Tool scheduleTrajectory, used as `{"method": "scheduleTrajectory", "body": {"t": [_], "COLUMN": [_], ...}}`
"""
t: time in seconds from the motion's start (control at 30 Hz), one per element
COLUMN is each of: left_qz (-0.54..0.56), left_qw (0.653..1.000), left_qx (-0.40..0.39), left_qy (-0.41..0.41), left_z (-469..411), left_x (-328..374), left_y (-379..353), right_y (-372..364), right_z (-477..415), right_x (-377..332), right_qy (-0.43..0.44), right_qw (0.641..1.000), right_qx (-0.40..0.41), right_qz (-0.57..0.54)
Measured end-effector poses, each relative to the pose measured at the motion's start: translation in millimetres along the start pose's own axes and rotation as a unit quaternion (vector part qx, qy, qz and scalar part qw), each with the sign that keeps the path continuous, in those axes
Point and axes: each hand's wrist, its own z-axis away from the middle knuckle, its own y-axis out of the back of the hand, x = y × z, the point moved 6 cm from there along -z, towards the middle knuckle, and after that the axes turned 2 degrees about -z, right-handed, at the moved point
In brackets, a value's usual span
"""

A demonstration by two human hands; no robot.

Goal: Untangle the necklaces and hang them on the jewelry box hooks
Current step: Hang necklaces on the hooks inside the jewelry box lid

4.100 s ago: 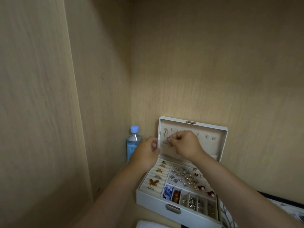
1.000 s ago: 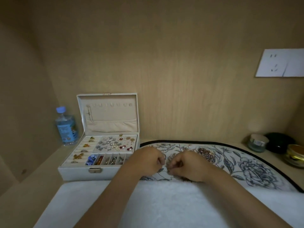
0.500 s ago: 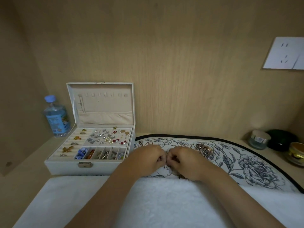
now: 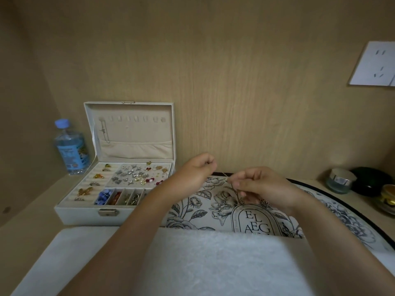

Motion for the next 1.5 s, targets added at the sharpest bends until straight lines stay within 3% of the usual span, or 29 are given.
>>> {"method": "scheduleTrajectory", "body": {"t": [0.1, 0.3, 0.5, 0.6, 0.7, 0.8, 0.97, 1.1, 1.3, 1.5], "left_qz": [-0.085, -0.120, 0.053, -0.092, -0.178, -0.115, 0.036, -0.018, -0.012, 0.072], "left_qw": [0.995, 0.990, 0.995, 0.993, 0.978, 0.989, 0.991, 0.990, 0.995, 0.995], "left_qx": [0.029, -0.071, -0.070, -0.033, -0.071, -0.085, -0.127, -0.136, -0.095, -0.059], "left_qy": [-0.040, 0.023, 0.054, 0.068, 0.085, 0.045, 0.001, 0.035, 0.015, -0.023], "left_z": [2.9, 7.5, 3.9, 3.4, 3.8, -0.4, 2.0, 6.3, 10.6, 15.9], "left_x": [8.0, -3.6, -20.7, -22.8, -21.5, -12.8, -2.2, -9.6, 6.3, 27.5], "left_y": [18.7, 25.0, 35.5, 42.7, 29.4, 0.9, -25.0, -18.3, 3.7, 29.8], "right_y": [8.3, 7.2, 2.4, 1.8, -6.5, -20.9, -25.0, -14.0, -6.0, -25.5], "right_z": [-0.5, -5.4, -7.1, -8.6, -9.0, -10.0, -7.4, -5.5, -2.0, -10.0], "right_x": [4.1, 11.2, 15.5, 13.1, 8.9, 4.6, -5.5, -10.0, -17.5, -40.8], "right_qy": [0.006, 0.008, 0.014, 0.036, 0.040, 0.048, 0.070, 0.066, 0.070, 0.104], "right_qw": [1.000, 0.994, 0.958, 0.966, 0.993, 0.998, 0.997, 0.994, 0.992, 0.992], "right_qx": [0.019, 0.006, -0.024, -0.001, 0.027, 0.026, 0.036, 0.081, 0.107, 0.051], "right_qz": [-0.007, -0.112, -0.286, -0.256, -0.108, -0.007, 0.017, 0.015, 0.010, -0.054]}}
